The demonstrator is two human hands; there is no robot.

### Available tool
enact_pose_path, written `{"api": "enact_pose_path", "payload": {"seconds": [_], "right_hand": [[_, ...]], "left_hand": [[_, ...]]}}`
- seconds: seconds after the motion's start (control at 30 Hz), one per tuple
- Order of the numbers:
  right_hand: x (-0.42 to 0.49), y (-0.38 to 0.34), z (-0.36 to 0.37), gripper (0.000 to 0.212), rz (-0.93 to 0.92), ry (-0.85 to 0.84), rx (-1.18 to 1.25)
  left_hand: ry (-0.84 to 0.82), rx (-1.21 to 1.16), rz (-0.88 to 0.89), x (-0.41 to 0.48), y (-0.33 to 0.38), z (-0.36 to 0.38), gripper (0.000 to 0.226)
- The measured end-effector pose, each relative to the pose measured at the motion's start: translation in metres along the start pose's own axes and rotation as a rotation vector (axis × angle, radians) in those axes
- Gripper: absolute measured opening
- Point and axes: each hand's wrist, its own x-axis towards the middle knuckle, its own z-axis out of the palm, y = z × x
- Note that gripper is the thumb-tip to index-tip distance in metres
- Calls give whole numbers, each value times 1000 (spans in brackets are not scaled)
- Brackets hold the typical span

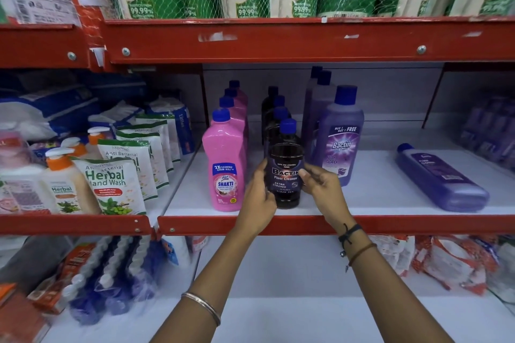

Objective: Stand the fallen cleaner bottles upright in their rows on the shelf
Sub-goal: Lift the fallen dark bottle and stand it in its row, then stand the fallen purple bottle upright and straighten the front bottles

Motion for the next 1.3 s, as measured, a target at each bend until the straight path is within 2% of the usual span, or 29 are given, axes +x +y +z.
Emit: {"api": "enact_pose_path", "payload": {"seconds": [0.27, 0.37, 0.47, 0.57, 0.7, 0.8, 0.9, 1.0, 1.1, 1.17, 1.3], "right_hand": [[-5, -2, 7, 24, 36, 23, 7], [-13, -1, 0, 30, 30, 67, -55], [-23, -5, -20, 33, 14, 126, -70], [-31, -13, -53, 26, -27, 158, -61], [-29, -17, -113, 20, -74, 224, -138], [-17, -13, -169, 25, -58, 317, -276], [-7, -6, -224, 40, -27, 414, -450], [1, -2, -269, 45, 165, 452, -557], [11, 12, -306, 42, 419, 400, -663], [20, 22, -322, 42, 538, 345, -666], [35, 45, -334, 51, 535, 371, -452]], "left_hand": [[59, 120, 52, -17, -7, 4, 75], [206, 221, 146, -27, -1, 12, 67], [362, 247, 338, -36, 14, 27, 53], [302, 195, 455, -33, 36, 54, 44], [182, 130, 458, -11, 59, 107, 37], [59, 39, 349, 11, 71, 158, 32], [-89, -109, 90, 34, 82, 209, 28], [-163, -137, -139, 57, 86, 252, 31], [-273, -66, -311, 72, 87, 286, 38], [-308, -94, -398, 79, 88, 306, 34], [-204, -215, -457, 87, 89, 332, 36]]}}
